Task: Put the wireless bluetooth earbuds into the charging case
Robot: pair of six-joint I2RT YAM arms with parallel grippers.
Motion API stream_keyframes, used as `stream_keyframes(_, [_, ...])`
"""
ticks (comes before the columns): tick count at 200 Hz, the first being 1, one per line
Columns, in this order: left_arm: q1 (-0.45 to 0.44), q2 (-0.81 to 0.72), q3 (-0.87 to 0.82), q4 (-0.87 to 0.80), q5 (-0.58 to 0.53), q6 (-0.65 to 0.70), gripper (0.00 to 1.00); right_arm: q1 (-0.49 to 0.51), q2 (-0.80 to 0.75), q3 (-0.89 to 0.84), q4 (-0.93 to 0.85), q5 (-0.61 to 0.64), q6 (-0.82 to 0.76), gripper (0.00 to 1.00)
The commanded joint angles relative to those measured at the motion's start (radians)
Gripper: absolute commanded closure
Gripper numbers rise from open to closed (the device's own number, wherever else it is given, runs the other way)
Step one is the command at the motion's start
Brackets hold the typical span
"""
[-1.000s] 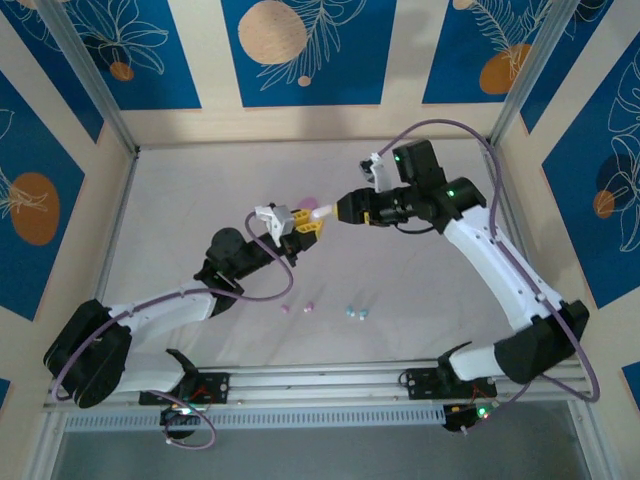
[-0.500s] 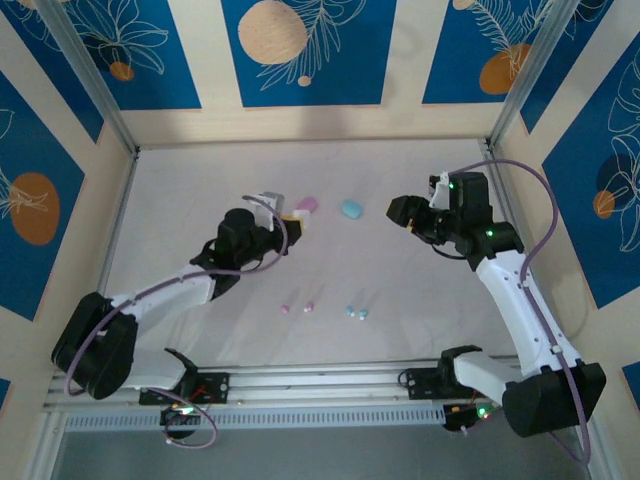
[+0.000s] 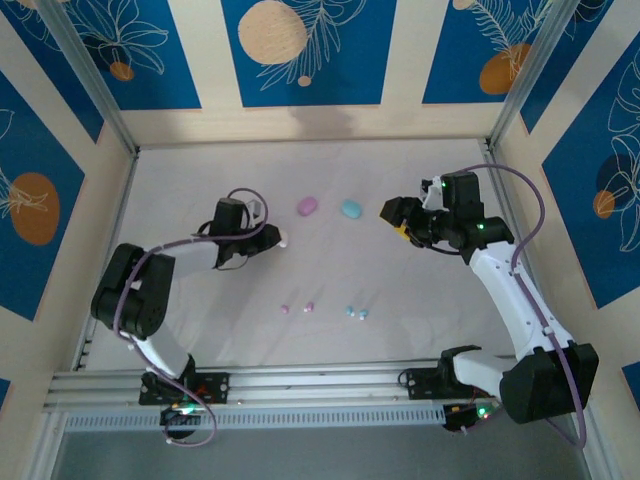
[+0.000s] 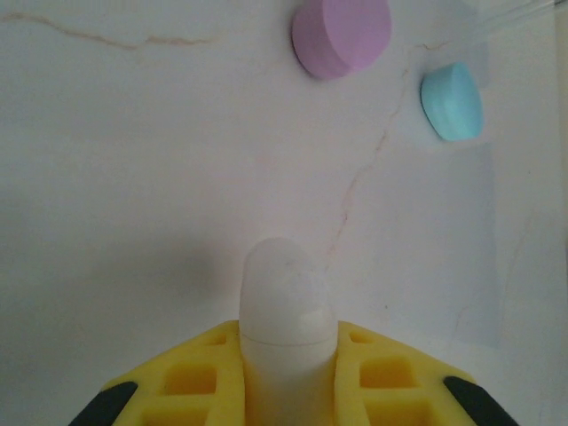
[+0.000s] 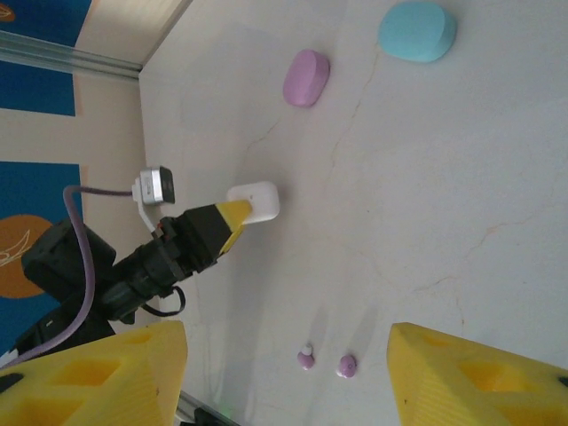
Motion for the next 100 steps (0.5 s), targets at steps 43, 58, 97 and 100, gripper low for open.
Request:
stream_keyframes(43, [0.057, 0.099, 0.186, -0.277, -0.065, 0.103, 1.00, 0.050, 0.034, -0.015, 0.008, -0.018, 0.051, 0.38])
stream_keyframes(58, [0.067, 0.110, 0.191, -0.283, -0.072, 0.112, 1.00, 0.063, 0.045, -0.008, 0.004, -0.015, 0.053, 0.38])
stream_keyframes(97, [0.093, 0.129, 0.201, -0.285, -0.060, 0.132, 1.00, 0.094, 0.075, 0.020, -0.013, -0.006, 0.048, 0.38])
stream_keyframes(100, [0.096, 0.131, 0.203, -0.285, -0.056, 0.135, 1.00, 0.095, 0.077, 0.021, -0.015, -0.005, 0.046, 0.38])
